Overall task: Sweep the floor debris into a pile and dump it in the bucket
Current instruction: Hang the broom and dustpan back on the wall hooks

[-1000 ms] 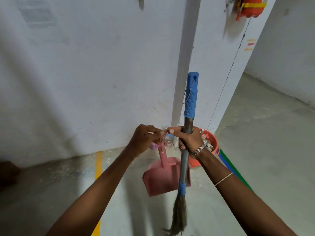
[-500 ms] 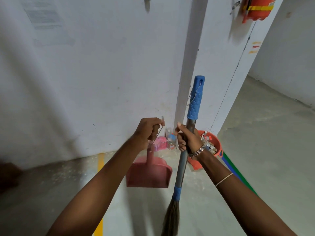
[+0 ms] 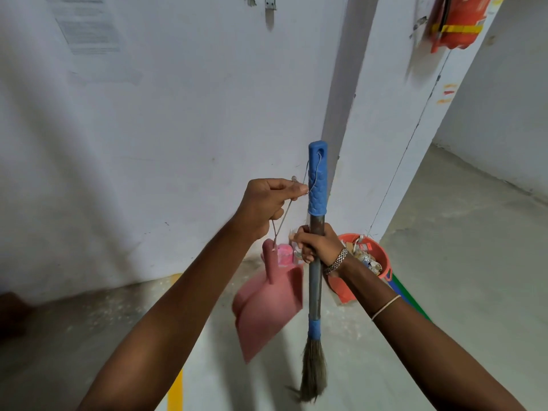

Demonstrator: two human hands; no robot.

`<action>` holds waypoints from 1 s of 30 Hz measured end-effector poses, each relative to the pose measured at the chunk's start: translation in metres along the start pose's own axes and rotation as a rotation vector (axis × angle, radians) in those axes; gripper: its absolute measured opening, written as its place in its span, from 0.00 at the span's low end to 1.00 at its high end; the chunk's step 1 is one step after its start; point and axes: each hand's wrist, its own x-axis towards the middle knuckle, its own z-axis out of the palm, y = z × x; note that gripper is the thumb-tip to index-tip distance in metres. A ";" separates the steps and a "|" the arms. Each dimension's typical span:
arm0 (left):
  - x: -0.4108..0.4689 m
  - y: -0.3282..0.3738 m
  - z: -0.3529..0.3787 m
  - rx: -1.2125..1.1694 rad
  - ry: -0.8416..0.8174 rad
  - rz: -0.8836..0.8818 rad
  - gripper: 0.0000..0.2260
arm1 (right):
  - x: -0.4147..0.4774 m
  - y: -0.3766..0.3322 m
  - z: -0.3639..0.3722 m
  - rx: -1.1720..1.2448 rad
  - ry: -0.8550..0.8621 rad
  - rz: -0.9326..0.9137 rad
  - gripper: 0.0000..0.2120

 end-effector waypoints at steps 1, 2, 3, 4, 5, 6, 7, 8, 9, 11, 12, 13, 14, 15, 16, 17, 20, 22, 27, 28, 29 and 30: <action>0.001 0.000 -0.005 0.009 0.011 -0.001 0.08 | 0.002 0.000 0.003 -0.012 -0.004 -0.001 0.14; 0.003 0.001 -0.009 0.005 0.014 -0.010 0.08 | 0.003 -0.001 0.006 -0.024 -0.009 0.001 0.15; 0.005 0.001 -0.012 -0.015 0.012 -0.023 0.08 | 0.004 -0.003 0.008 -0.033 -0.015 0.002 0.15; 0.007 0.003 -0.016 -0.052 0.004 -0.037 0.07 | 0.006 -0.005 0.009 -0.037 -0.016 -0.002 0.16; 0.010 0.006 -0.019 -0.099 -0.009 -0.050 0.06 | 0.008 -0.008 0.009 -0.031 -0.013 -0.013 0.16; 0.014 0.010 -0.022 -0.144 -0.022 -0.058 0.05 | 0.010 -0.011 0.007 -0.022 -0.005 -0.032 0.17; 0.019 0.014 -0.025 -0.170 -0.034 -0.059 0.04 | 0.013 -0.016 0.004 -0.015 0.001 -0.059 0.16; 0.024 0.017 -0.027 -0.169 -0.044 -0.053 0.04 | 0.015 -0.020 0.001 -0.013 -0.004 -0.088 0.15; 0.030 0.021 -0.028 -0.149 -0.050 -0.043 0.04 | 0.016 -0.024 -0.001 -0.013 -0.023 -0.114 0.15; 0.041 0.029 -0.027 -0.087 -0.054 -0.022 0.04 | 0.020 -0.030 -0.005 -0.001 -0.092 -0.162 0.14; 0.047 0.033 -0.025 -0.062 -0.056 -0.015 0.04 | 0.022 -0.032 -0.005 0.017 -0.118 -0.186 0.15; 0.054 0.035 -0.024 -0.044 -0.057 -0.012 0.04 | 0.025 -0.036 -0.005 0.046 -0.128 -0.209 0.17; 0.061 0.038 -0.023 -0.027 -0.058 -0.012 0.04 | 0.030 -0.041 -0.004 0.079 -0.121 -0.232 0.21; 0.068 0.041 -0.022 -0.008 -0.060 -0.012 0.05 | 0.036 -0.047 -0.005 0.104 -0.105 -0.253 0.25; 0.075 0.043 -0.022 0.015 -0.061 -0.011 0.05 | 0.043 -0.054 -0.005 0.114 -0.087 -0.275 0.27; 0.083 0.046 -0.023 0.038 -0.061 -0.010 0.05 | 0.051 -0.063 -0.006 0.113 -0.070 -0.292 0.28; 0.108 0.052 -0.027 0.081 -0.057 -0.003 0.04 | 0.076 -0.081 -0.015 0.069 -0.034 -0.340 0.26; 0.125 0.057 -0.031 0.108 -0.061 -0.017 0.04 | 0.094 -0.091 -0.022 0.069 -0.036 -0.364 0.22; 0.173 0.063 -0.031 0.282 0.017 -0.043 0.05 | 0.155 -0.105 -0.039 0.060 -0.038 -0.382 0.17; 0.182 0.066 -0.032 0.285 0.017 -0.035 0.05 | 0.167 -0.108 -0.041 0.075 -0.084 -0.372 0.19; 0.192 0.069 -0.032 0.284 0.019 -0.020 0.04 | 0.180 -0.113 -0.044 0.076 -0.135 -0.373 0.21; 0.203 0.073 -0.032 0.286 0.031 -0.004 0.05 | 0.194 -0.119 -0.045 0.063 -0.178 -0.382 0.22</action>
